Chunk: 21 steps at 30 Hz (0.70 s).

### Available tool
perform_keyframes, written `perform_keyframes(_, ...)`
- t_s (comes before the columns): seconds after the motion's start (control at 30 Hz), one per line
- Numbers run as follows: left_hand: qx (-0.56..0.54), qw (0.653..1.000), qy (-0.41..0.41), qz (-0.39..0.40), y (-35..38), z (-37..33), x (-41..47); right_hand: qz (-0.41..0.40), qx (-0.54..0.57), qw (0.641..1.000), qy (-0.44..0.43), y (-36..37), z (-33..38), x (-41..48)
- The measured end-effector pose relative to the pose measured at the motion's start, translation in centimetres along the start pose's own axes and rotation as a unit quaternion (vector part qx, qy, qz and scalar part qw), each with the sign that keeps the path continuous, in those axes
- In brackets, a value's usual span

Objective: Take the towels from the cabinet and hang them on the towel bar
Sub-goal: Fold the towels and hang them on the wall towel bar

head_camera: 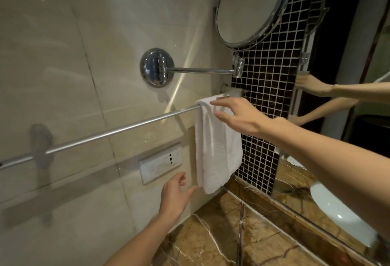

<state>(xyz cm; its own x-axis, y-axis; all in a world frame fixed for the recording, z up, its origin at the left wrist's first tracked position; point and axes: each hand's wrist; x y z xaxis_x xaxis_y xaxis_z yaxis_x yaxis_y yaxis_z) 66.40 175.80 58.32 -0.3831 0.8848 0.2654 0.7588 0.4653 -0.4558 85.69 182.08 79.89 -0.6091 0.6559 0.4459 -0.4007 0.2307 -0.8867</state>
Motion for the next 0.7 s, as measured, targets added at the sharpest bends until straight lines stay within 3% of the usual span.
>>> perform_keyframes(0.37, 0.01, 1.0, 0.006, -0.008, -4.8, 0.2, -5.0, 0.032, 0.025, 0.999, 0.014, 2.3, 4.4, -6.6)
perform_keyframes(0.7, -0.017, 0.999, -0.041, -0.001, -8.0, 2.3, -12.7, 0.086, 0.087, 0.99, 0.074, 7.6, 9.8, -15.3)
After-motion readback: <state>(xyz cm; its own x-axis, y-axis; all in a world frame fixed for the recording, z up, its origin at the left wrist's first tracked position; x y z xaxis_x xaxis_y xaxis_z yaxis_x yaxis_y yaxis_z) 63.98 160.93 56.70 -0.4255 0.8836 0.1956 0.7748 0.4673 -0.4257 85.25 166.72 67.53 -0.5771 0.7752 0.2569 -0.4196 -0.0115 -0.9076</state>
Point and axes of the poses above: each hand's wrist, its own x-axis towards the middle knuckle, its own y-axis out of the palm, z = x × y, and after that the axes turned 5 degrees about -x, right-handed
